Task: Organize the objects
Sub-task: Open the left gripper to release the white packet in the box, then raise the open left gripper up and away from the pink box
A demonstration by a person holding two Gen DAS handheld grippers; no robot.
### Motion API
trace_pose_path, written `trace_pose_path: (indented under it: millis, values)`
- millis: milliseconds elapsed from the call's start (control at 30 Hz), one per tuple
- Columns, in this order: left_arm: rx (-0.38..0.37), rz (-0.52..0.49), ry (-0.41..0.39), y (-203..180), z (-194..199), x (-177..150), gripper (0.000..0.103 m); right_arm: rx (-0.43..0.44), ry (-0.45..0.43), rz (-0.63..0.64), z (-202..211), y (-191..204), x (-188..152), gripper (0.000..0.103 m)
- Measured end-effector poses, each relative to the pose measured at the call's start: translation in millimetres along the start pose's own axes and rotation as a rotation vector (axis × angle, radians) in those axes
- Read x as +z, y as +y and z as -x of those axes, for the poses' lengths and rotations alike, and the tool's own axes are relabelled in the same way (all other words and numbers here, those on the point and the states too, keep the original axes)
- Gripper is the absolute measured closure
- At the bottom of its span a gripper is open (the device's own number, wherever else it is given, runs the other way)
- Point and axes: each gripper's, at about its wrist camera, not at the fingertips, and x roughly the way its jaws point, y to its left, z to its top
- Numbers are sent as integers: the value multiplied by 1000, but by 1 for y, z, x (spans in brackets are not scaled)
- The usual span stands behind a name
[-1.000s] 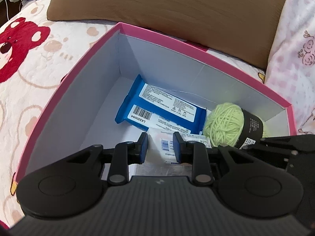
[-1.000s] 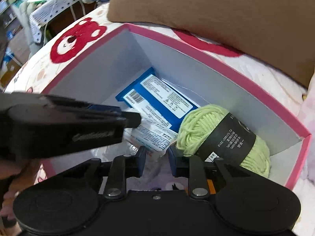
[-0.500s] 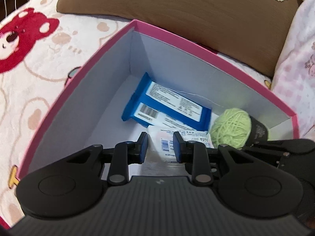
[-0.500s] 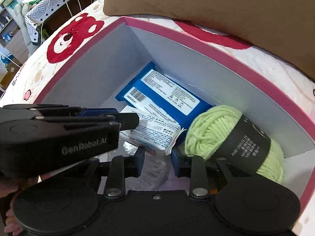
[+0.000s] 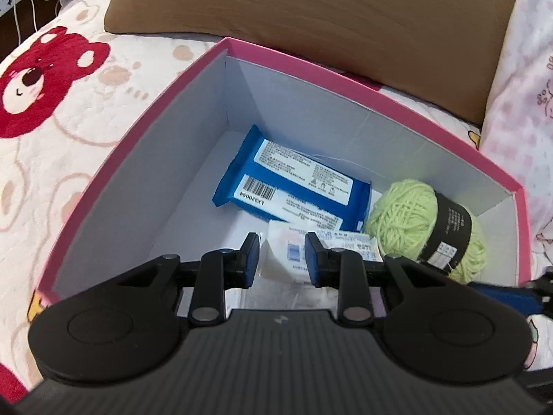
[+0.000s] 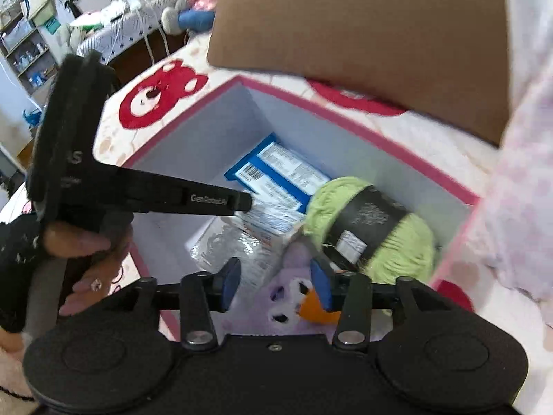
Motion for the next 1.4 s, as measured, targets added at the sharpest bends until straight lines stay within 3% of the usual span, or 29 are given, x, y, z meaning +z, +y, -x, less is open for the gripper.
trace_pose_path:
  millis: [200,533,1033,1400]
  values:
    - [6,4,2,-11,18,-5,73,1,-47,-23,26,-5,-20,51]
    - [-11,-107,-27,-49,65,-30,73,-13,-87,-18,62,2,-37,51]
    - [-6,-174,-53,-76,143,-49,67,-32,-130,-21,123,11,-69,50]
    - [-62,-211,-94,-85,212,-74,65,-44,-192,-18,173,31,-83,48]
